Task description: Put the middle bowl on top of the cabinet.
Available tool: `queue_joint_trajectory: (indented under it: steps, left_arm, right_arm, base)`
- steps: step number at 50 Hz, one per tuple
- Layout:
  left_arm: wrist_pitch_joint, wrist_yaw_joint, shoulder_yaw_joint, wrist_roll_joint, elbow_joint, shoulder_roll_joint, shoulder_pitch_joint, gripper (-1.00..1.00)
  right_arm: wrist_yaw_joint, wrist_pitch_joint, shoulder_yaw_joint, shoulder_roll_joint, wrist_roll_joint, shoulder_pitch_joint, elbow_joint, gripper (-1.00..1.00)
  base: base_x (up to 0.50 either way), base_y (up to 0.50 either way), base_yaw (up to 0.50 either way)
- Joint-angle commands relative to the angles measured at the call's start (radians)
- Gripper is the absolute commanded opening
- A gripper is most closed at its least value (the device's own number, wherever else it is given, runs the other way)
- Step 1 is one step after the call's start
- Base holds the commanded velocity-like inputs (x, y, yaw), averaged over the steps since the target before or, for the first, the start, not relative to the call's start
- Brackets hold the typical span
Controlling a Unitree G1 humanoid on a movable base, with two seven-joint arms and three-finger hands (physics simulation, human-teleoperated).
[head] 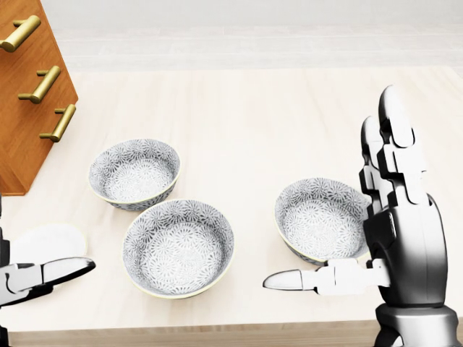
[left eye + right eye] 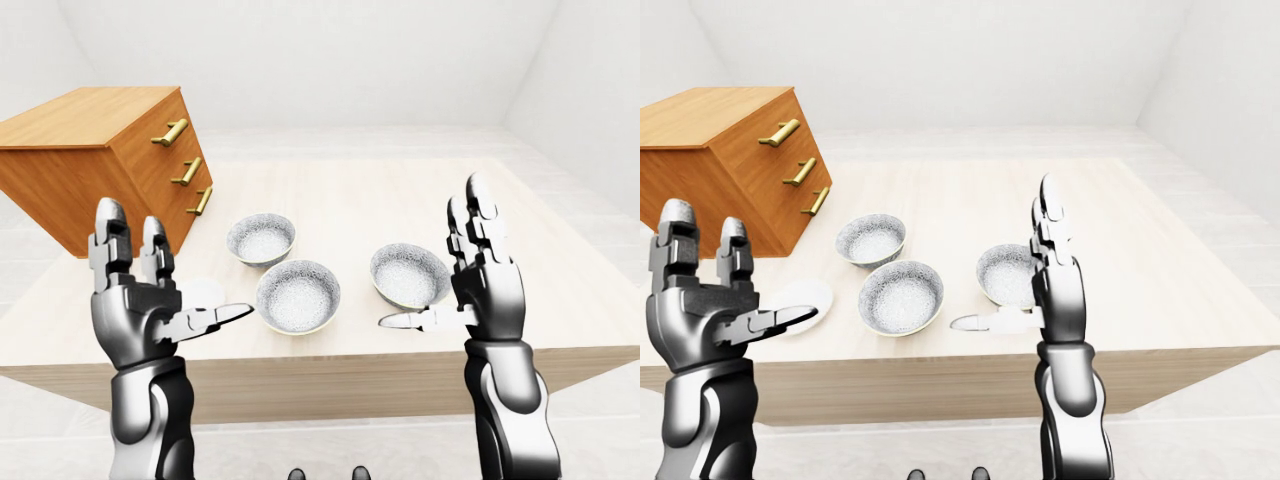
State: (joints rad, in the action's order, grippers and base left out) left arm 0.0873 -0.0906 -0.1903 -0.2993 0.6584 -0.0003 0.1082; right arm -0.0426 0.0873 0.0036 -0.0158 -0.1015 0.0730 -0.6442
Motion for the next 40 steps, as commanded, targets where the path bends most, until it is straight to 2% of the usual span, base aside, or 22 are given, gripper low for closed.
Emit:
queue_joint_trajectory:
  steps: [1, 8, 9, 10, 12, 13, 17, 26, 27, 31, 36, 40]
  left_arm:
    - [0.000, -0.026, -0.016, -0.007, 0.099, 0.003, 0.007, 1.00]
    - [0.000, -0.005, -0.003, 0.020, 0.108, -0.002, 0.021, 1.00]
    - [0.000, -0.001, -0.004, 0.016, 0.100, -0.004, 0.020, 1.00]
    - [0.000, -0.001, -0.018, -0.028, 0.089, -0.010, 0.013, 1.00]
    - [0.000, 0.005, -0.022, -0.018, 0.081, -0.002, 0.011, 1.00]
    - [0.000, 0.007, -0.027, -0.042, 0.105, -0.003, 0.014, 1.00]
    - [0.000, 0.015, -0.015, -0.005, 0.094, -0.004, 0.014, 1.00]
    - [0.000, 0.044, -0.005, -0.008, 0.119, -0.003, 0.032, 1.00]
    - [0.000, 0.035, -0.003, 0.022, 0.103, -0.004, 0.032, 1.00]
    - [0.000, 0.032, -0.013, 0.000, 0.098, -0.008, 0.020, 1.00]
    - [0.000, 0.044, 0.005, 0.043, 0.050, -0.008, 0.031, 1.00]
    - [0.000, 0.043, -0.005, 0.038, 0.042, -0.005, 0.022, 1.00]
  right_arm:
    - [-0.019, 0.000, 0.004, -0.003, -0.027, -0.010, -0.098, 1.00]
    - [-0.030, 0.000, 0.031, 0.000, -0.056, -0.034, -0.161, 1.00]
    - [-0.030, 0.000, 0.031, 0.001, -0.057, -0.035, -0.158, 1.00]
    - [-0.031, 0.000, 0.029, 0.003, -0.054, -0.036, -0.153, 1.00]
    - [-0.026, 0.000, 0.034, 0.005, -0.058, -0.028, -0.145, 1.00]
    - [-0.025, 0.000, 0.039, 0.007, -0.060, -0.025, -0.144, 1.00]
    - [-0.031, 0.000, 0.035, 0.005, -0.062, -0.033, -0.162, 1.00]
    - [-0.033, 0.000, 0.028, 0.005, -0.058, -0.028, -0.170, 1.00]
    - [-0.033, 0.000, 0.026, 0.005, -0.058, -0.030, -0.170, 1.00]
    - [-0.037, 0.000, 0.032, 0.006, -0.052, -0.012, -0.168, 1.00]
    - [-0.038, 0.000, 0.027, 0.007, -0.044, -0.018, -0.164, 1.00]
    - [-0.029, 0.000, 0.032, 0.002, -0.059, -0.007, -0.158, 1.00]
  base:
    - [0.00, 0.00, 0.00]
    - [0.00, 0.00, 0.00]
    - [0.00, 0.00, 0.00]
    - [0.00, 0.00, 0.00]
    - [0.00, 0.00, 0.00]
    - [0.00, 0.00, 0.00]
    - [0.00, 0.00, 0.00]
    - [0.00, 0.00, 0.00]
    - [0.00, 0.00, 0.00]
    - [0.00, 0.00, 0.00]
    - [0.00, 0.00, 0.00]
    - [0.00, 0.00, 0.00]
